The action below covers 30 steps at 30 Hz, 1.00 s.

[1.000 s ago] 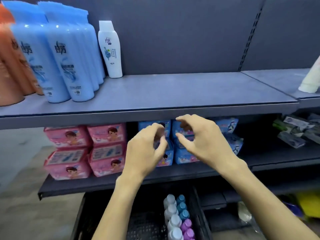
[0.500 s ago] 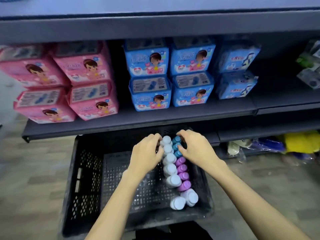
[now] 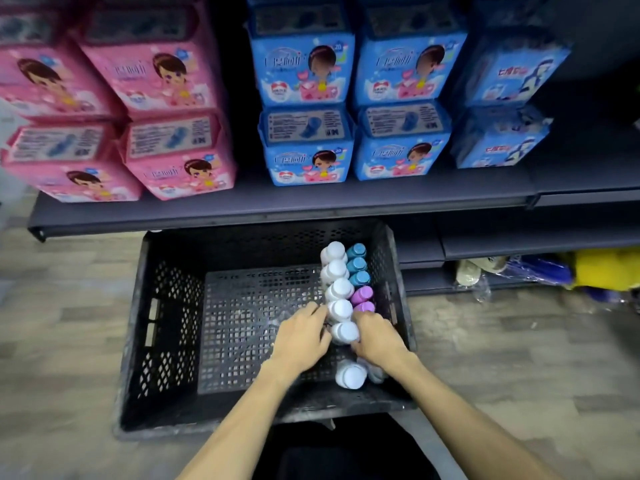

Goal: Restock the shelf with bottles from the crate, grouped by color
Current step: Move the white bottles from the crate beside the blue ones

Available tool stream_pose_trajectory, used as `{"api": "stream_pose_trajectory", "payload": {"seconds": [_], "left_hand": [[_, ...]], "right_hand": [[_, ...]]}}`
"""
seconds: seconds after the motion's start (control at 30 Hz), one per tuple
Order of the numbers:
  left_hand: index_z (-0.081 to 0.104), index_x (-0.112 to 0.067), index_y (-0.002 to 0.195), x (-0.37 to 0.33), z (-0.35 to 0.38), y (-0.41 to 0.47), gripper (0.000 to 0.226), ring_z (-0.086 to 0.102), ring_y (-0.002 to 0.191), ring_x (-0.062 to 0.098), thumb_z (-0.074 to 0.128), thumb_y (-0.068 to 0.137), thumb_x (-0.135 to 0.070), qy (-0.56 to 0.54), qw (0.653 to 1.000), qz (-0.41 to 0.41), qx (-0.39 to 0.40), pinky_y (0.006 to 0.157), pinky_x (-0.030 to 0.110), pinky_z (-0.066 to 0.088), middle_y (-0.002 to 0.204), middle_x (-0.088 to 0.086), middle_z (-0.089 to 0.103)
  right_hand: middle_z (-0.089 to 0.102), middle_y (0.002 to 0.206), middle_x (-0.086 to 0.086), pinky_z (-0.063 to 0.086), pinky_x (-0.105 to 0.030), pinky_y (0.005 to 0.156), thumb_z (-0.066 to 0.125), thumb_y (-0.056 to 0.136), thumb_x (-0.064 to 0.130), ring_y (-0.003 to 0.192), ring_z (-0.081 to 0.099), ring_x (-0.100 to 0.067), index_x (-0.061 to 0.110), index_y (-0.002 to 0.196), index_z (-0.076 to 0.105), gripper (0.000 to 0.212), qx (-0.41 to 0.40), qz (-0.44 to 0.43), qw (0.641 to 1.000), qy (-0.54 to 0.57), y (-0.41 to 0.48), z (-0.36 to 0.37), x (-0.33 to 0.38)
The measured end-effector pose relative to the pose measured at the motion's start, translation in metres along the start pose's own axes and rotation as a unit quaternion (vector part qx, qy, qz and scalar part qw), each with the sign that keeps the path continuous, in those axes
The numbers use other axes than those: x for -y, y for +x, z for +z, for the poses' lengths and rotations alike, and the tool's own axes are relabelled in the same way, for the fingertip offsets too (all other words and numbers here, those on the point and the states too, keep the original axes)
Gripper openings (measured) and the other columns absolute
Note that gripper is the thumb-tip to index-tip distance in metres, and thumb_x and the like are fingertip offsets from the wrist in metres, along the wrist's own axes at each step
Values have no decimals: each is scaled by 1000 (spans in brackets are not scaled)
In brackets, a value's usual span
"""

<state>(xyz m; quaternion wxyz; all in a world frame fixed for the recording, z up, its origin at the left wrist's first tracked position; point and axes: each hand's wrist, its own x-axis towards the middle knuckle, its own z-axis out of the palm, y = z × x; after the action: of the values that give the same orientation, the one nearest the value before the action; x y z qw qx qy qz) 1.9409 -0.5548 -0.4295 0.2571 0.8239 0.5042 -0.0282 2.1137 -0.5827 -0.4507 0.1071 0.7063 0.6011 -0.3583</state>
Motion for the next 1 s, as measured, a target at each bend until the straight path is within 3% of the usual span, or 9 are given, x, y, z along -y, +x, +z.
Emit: {"api": "stream_pose_trajectory", "payload": {"seconds": [0.17,0.4,0.6,0.73,0.87,1.0], "left_hand": [[50,-17,116,5,16,-4,27,55,105,23,47,91,-26,0,999,-10,32,74,36,46,116,1,53],[50,-17,112,7,31,-5,24,57,102,25,48,90,-27,-14,998,-27,54,73,38,47,115,1,52],[51,-18,116,5,30,-3,27,58,103,24,49,91,-27,-23,998,-36,46,76,39,49,116,0,53],[50,-18,117,6,23,0,28,56,104,22,50,90,-25,-21,999,-35,25,76,35,46,116,0,53],[49,-20,117,7,13,3,29,56,106,22,54,89,-27,-18,999,-40,9,76,35,45,115,-2,54],[47,-19,117,13,4,2,32,57,105,23,58,88,-27,-32,998,-48,-9,77,35,44,114,-1,53]], "right_hand": [[65,117,-14,55,-41,83,62,85,16,103,65,-38,14,125,53,40,-16,2,1000,21,9,18,0],[65,115,-3,52,-36,79,68,85,27,105,63,-27,19,121,53,40,-58,-11,998,-32,10,32,-1],[67,111,-5,53,-39,77,66,86,24,99,66,-32,17,113,52,31,-60,-28,997,-27,9,23,-4],[66,109,-6,52,-40,75,65,88,33,95,66,-35,17,114,52,33,-69,-50,996,-36,0,7,2],[66,107,0,53,-40,76,66,85,40,94,65,-30,24,115,56,36,-90,-92,992,7,-13,-16,9],[64,90,9,52,-38,70,71,80,43,84,63,-22,26,104,60,31,-130,-136,979,72,-24,-44,20]]}}
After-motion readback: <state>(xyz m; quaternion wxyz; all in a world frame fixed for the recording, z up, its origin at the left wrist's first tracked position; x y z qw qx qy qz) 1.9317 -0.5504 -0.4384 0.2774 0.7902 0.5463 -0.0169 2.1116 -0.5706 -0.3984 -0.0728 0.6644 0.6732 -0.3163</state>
